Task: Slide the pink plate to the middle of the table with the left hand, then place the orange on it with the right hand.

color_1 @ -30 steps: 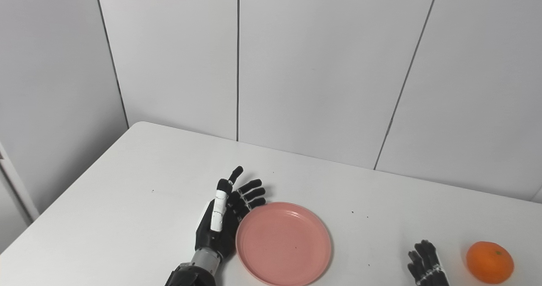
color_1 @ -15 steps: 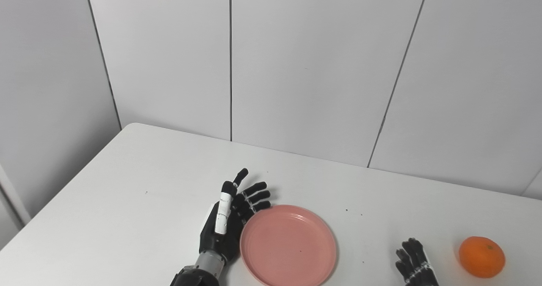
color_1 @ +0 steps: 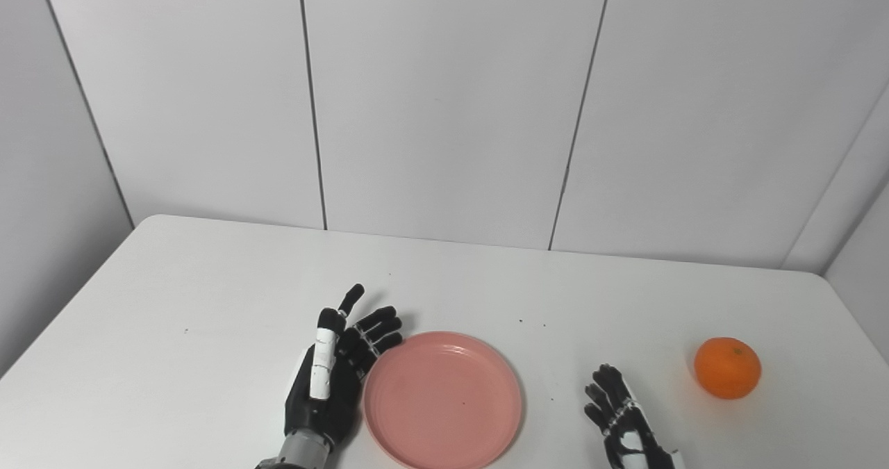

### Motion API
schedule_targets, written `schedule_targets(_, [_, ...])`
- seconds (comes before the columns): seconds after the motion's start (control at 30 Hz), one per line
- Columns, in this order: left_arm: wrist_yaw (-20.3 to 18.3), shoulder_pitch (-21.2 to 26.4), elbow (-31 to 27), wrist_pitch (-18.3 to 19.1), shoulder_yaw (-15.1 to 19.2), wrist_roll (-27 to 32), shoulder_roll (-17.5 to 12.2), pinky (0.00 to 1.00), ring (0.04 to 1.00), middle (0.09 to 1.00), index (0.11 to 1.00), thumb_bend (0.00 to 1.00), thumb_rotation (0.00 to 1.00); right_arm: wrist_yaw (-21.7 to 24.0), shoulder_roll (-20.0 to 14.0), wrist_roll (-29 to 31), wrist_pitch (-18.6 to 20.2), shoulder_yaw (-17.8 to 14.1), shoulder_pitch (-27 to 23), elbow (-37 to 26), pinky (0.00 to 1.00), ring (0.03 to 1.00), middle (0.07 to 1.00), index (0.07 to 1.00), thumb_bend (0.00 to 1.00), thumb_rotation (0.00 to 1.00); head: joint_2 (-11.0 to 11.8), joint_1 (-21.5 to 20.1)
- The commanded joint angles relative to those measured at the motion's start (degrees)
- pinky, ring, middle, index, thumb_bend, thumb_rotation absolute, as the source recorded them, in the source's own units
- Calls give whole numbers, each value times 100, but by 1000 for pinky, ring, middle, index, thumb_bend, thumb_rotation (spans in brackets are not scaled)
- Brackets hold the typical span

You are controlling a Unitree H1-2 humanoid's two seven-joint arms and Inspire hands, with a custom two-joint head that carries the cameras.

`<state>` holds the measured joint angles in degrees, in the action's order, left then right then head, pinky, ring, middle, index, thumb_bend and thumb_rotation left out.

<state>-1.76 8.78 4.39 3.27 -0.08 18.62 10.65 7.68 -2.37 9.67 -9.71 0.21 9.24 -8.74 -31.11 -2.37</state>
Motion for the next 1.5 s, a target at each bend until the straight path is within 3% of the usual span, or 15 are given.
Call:
schedule_targets(0.0, [46,-87,23,226,-34,32,204,721,723,694,907,933,766,-70,286,5,114,161,323,299,922,916,926,902,810,924,-20,-22])
schedule_targets(0.37, [98,81,-101,507,57,88,76,742,724,693,921,944,795,-228,322,-206,281,261,207,222,911,914,923,899,856,923,-342,-424])
schedule_targets(0.47, [118,115,-244,681,100,85,39,735,721,690,924,953,803,-317,384,-265,390,292,173,166,897,902,911,889,877,909,-509,-703])
schedule_targets(0.63, [205,167,-471,983,182,96,63,738,733,695,916,954,803,-415,435,-322,603,352,135,3,892,897,906,882,888,909,-661,-744])
schedule_targets(1.03, [163,255,-465,1069,231,105,23,729,730,681,920,949,818,-484,443,-384,683,408,74,-21,892,898,909,883,895,916,-692,-992])
schedule_targets(1.27, [62,303,-418,1071,355,184,-95,734,732,701,939,959,823,-542,550,-430,644,455,24,100,892,896,903,880,913,893,-624,-1544])
schedule_targets(1.47, [-81,325,-309,988,410,257,-178,744,749,709,952,947,820,-603,644,-503,651,481,13,188,899,896,903,876,900,903,-533,-1728])
